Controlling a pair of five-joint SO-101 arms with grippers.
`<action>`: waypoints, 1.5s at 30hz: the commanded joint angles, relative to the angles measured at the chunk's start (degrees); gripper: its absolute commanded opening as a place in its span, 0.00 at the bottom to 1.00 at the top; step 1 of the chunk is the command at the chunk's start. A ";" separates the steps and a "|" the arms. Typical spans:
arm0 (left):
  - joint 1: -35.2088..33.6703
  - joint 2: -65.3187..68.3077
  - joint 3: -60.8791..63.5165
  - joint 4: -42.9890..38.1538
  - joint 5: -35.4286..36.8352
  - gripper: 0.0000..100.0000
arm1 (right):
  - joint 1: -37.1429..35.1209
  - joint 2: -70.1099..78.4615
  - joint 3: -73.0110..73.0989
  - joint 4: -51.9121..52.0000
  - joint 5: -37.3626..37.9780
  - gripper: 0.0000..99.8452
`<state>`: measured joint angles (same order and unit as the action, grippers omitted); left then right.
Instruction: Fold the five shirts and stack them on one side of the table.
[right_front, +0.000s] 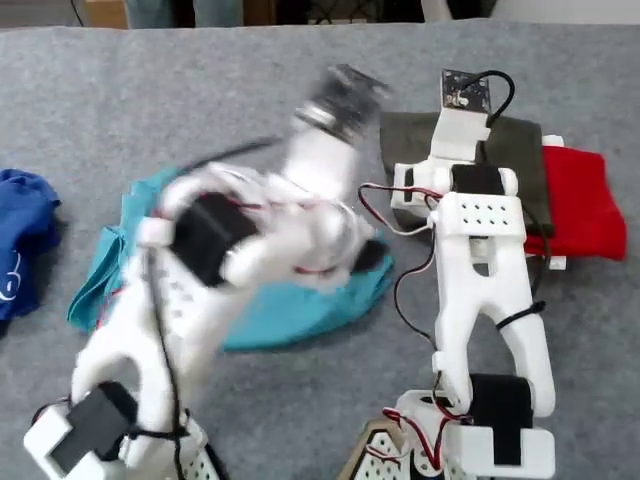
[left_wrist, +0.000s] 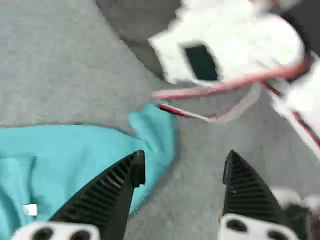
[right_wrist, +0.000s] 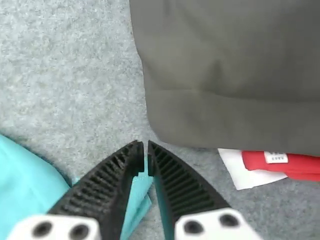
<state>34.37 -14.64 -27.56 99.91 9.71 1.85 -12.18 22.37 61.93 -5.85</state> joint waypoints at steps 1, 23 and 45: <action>-12.79 0.35 -4.09 0.70 1.23 0.28 | 0.79 -0.40 -2.95 -0.44 2.20 0.03; -58.15 -0.09 49.54 -15.30 -6.33 0.28 | -8.97 -0.04 12.53 -11.78 14.77 0.03; -40.57 17.41 37.58 -36.57 -20.04 0.17 | -7.03 -1.01 32.04 -44.40 12.92 0.03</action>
<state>-6.68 1.19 14.37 64.13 -5.05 -5.89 -12.09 55.25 18.59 7.52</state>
